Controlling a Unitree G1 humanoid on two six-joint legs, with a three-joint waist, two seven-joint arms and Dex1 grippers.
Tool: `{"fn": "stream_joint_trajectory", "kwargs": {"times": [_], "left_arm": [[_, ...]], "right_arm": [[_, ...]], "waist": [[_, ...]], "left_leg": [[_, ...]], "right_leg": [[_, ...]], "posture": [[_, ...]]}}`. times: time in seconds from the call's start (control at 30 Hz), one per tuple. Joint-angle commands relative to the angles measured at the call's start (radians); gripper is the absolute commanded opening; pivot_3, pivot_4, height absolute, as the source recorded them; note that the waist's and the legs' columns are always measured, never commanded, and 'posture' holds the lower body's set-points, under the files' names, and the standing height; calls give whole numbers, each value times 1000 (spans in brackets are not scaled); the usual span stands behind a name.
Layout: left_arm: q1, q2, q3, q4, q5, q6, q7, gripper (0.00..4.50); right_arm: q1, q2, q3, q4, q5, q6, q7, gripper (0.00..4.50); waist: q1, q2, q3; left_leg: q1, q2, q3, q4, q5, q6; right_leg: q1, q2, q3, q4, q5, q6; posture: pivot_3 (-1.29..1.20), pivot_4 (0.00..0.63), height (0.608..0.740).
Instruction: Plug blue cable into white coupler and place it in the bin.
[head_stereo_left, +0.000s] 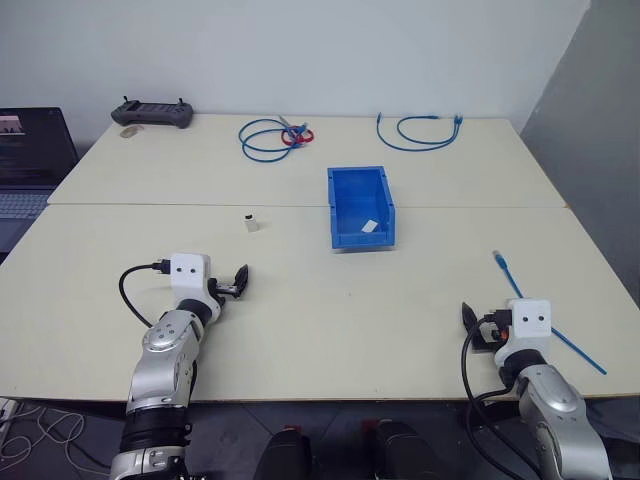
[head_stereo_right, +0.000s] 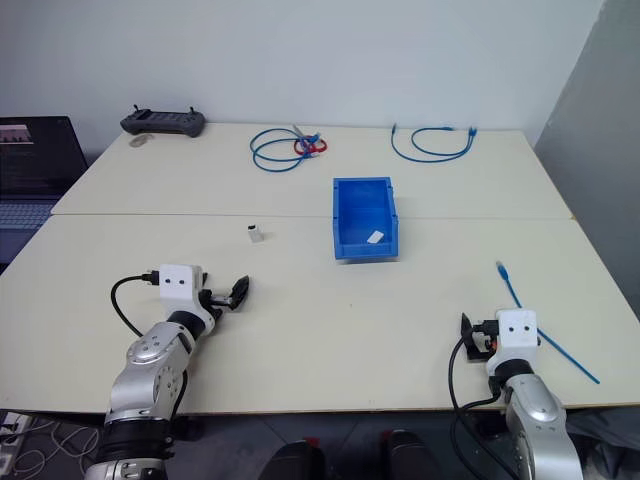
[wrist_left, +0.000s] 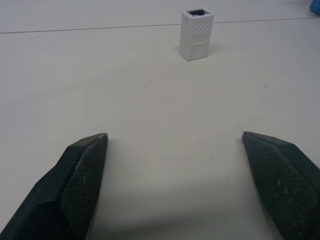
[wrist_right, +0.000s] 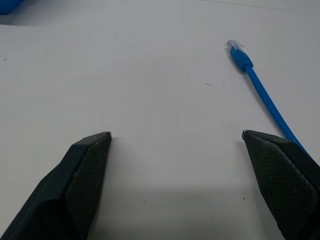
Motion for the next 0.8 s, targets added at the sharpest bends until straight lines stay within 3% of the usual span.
{"fn": "stream_joint_trajectory", "kwargs": {"times": [0.03, 0.37, 0.57, 0.8], "left_arm": [[11, 8, -12, -51, -5, 6, -21, 4500], [-10, 39, -48, -100, -24, 22, -113, 4500], [-269, 124, -216, -107, -91, 85, -460, 4500], [-516, 91, -441, -11, -135, 110, -861, 4500]], "right_arm": [[8, -2, -15, -46, 0, -1, -7, 4467], [-13, -33, -24, -98, 12, 41, 12, 4467], [-132, -213, -118, -57, 120, 135, 168, 4467], [-289, -411, -149, 260, 204, 193, 385, 4467]], "waist": [[0, 0, 0], [-1, 0, 0], [8, -4, 7], [-1, -3, 7]], "left_leg": [[0, 0, 0, 0, 0, 0], [0, 0, 0, 0, 0, 0], [-2, -2, -1, 2, 0, 0], [-5, -5, 1, 1, -2, 5]], "right_leg": [[0, 0, 0, 0, 0, 0], [0, 0, 0, 0, 0, 0], [-1, 1, -1, 0, 1, 1], [0, 2, 0, -6, 0, 2]], "posture": [[0, 150, 740], [0, 150, 740], [0, 150, 740], [0, 150, 740]]}}
